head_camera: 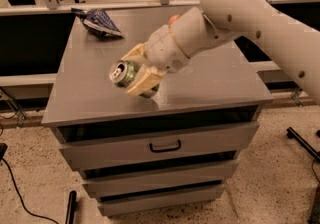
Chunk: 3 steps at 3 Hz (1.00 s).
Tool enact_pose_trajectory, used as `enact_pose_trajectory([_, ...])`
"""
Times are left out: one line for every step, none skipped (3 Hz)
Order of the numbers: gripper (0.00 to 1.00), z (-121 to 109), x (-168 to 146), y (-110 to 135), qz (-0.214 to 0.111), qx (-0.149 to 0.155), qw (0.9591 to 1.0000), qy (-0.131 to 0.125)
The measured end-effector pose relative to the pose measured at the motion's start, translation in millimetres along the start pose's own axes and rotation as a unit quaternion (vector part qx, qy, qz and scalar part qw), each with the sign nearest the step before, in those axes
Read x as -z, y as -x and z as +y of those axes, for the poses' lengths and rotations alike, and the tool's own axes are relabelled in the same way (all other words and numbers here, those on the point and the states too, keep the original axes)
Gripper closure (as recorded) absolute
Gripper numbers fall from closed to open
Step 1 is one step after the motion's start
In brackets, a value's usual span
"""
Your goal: Place green can upright
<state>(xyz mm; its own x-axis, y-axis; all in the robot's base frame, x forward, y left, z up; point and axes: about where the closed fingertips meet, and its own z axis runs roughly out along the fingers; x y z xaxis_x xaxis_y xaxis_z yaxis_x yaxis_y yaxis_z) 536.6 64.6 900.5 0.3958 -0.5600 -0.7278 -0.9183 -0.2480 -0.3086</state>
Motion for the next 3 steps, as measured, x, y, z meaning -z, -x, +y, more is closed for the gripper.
enact_pose_trajectory([1.00, -12.1, 21.5, -5.8, -0.086, -0.022, 0.9934, -0.073])
enact_pose_trajectory([1.00, -12.7, 28.1, -5.0, -0.093, -0.028, 0.9919, -0.082])
enact_pose_trajectory([1.00, -12.5, 24.6, -13.4, -0.094, -0.053, 0.9902, -0.088])
